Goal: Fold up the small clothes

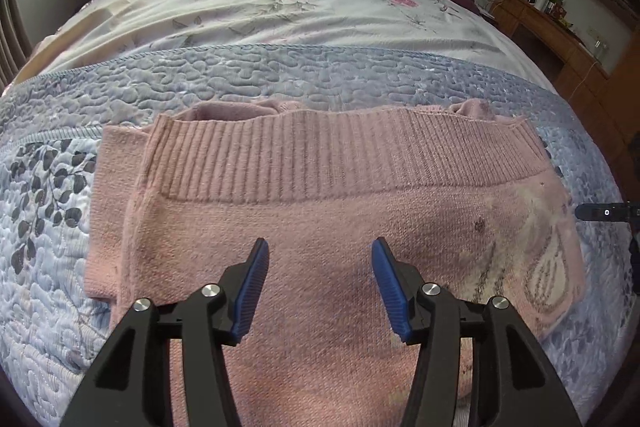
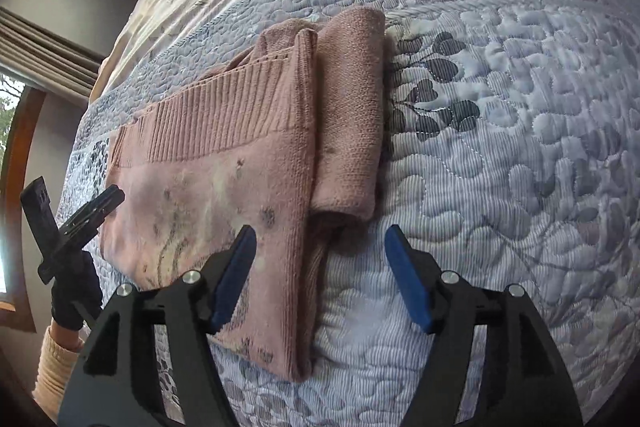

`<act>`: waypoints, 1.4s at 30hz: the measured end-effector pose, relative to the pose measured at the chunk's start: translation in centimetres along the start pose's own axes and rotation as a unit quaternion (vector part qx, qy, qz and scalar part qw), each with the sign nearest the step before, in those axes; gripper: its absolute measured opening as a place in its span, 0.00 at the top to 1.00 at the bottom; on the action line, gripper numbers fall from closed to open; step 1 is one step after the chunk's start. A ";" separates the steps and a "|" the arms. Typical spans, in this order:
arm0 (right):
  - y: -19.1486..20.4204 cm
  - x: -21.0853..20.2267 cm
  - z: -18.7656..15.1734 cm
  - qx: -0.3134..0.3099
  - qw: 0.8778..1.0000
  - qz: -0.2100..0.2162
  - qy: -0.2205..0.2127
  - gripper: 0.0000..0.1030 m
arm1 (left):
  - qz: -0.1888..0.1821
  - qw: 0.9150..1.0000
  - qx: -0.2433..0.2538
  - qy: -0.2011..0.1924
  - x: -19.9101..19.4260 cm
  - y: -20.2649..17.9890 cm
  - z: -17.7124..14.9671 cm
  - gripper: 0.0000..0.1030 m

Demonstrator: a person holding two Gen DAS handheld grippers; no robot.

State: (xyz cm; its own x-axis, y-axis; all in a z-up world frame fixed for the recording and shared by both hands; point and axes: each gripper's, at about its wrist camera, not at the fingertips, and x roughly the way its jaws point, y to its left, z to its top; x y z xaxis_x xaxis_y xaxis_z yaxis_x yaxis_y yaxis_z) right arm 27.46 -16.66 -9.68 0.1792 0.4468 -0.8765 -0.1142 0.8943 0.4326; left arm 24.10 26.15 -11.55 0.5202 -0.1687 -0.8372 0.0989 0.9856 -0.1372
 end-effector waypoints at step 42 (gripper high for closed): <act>2.9 0.5 1.5 0.028 0.998 0.048 -0.027 0.80 | -0.054 0.997 -0.049 0.023 1.0 2.3 -0.8 0.46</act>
State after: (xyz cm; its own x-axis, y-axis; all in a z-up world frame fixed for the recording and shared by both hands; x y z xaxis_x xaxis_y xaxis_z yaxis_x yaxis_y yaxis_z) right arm 28.69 -13.87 -8.53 0.2230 0.5302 -0.8180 -0.0780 0.8462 0.5272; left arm 24.19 28.23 -13.07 0.4717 -0.2755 -0.8376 0.0679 0.9585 -0.2770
